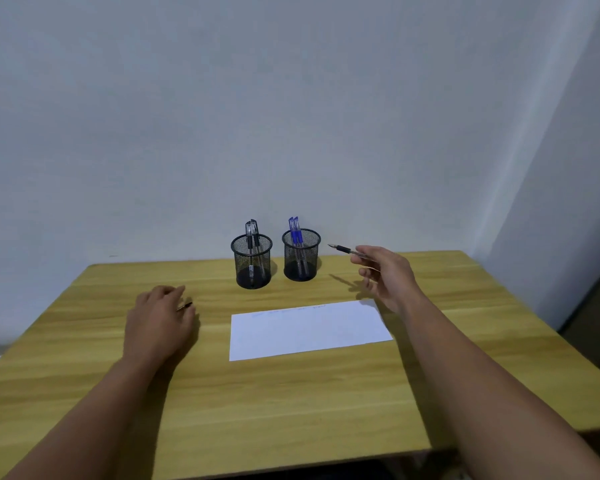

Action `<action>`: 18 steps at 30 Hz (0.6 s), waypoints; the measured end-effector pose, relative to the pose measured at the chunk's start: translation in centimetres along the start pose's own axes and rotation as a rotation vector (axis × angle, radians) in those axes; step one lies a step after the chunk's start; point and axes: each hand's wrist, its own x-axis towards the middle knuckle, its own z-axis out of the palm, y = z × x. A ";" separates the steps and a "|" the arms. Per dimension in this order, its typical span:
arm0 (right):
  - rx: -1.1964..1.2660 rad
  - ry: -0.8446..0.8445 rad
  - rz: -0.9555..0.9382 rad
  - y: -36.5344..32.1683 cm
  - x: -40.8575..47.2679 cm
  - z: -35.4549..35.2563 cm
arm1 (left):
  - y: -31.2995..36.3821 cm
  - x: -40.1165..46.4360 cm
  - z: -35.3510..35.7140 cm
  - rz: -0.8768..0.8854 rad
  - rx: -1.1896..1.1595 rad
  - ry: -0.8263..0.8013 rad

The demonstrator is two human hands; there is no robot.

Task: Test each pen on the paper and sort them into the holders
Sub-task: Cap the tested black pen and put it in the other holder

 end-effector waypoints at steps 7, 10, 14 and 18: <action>-0.160 -0.098 -0.008 0.9 -0.3 0.1 | -2.3 0.1 0.1 0.034 0.141 -0.081; -0.202 -0.103 -0.010 1.2 -0.4 0.2 | -2.2 0.0 0.2 0.049 0.086 -0.047; -0.290 -0.094 -0.015 1.5 -0.5 0.8 | -0.7 0.1 -0.3 0.039 -0.058 -0.035; -0.353 -0.119 -0.057 1.8 -0.5 1.7 | 2.0 0.6 -0.8 0.098 -0.235 -0.015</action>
